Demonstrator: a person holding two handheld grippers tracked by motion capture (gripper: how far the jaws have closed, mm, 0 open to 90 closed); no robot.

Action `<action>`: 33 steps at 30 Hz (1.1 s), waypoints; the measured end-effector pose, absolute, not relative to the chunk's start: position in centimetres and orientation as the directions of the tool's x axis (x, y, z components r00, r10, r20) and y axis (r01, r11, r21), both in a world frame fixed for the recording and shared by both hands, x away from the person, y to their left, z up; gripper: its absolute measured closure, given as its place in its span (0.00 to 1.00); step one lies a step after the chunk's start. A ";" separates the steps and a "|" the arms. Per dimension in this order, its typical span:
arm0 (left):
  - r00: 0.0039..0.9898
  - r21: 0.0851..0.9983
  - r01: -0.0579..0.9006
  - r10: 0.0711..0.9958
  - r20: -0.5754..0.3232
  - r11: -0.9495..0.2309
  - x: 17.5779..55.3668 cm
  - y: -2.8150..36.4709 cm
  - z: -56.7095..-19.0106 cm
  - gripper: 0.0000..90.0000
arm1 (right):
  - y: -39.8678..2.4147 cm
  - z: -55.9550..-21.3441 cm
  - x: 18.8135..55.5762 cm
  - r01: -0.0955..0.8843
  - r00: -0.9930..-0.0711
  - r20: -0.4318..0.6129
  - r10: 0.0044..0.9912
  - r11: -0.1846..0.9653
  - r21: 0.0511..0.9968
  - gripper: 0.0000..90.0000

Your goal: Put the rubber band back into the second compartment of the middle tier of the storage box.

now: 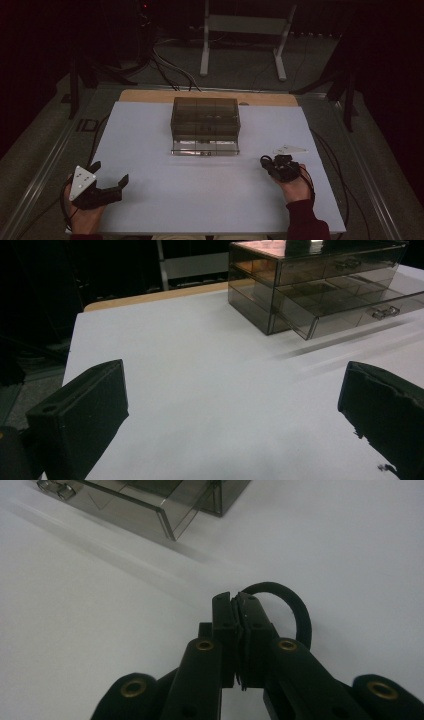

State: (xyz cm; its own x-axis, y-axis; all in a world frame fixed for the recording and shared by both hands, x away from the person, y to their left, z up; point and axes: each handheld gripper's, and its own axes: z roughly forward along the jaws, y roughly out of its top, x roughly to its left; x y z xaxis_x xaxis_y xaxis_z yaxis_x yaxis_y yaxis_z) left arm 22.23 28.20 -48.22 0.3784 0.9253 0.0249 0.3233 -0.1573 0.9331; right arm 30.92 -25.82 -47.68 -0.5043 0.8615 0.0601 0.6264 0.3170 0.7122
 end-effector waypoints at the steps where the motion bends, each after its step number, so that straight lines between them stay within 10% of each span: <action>1: 0.379 0.933 0.324 0.925 0.023 -0.156 22.2 28.2 -48.2 0.00 | -25.8 -47.6 30.9 0.625 -0.505 0.059 0.861 0.317 0.713 0.98; 33: 0.376 0.934 0.325 0.926 0.016 -0.148 22.2 28.3 -48.3 0.00 | -24.7 -44.9 32.0 0.596 -0.521 0.047 0.852 0.323 0.735 0.98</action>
State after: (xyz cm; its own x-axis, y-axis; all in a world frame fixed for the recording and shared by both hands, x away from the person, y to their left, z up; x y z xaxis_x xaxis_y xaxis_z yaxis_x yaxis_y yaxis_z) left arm 22.23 28.29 -48.27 0.3764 0.9263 0.0163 0.3245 -0.1483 0.9342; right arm 32.02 -24.69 -44.87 -0.5212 0.8521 0.0474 0.5956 0.3234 0.7353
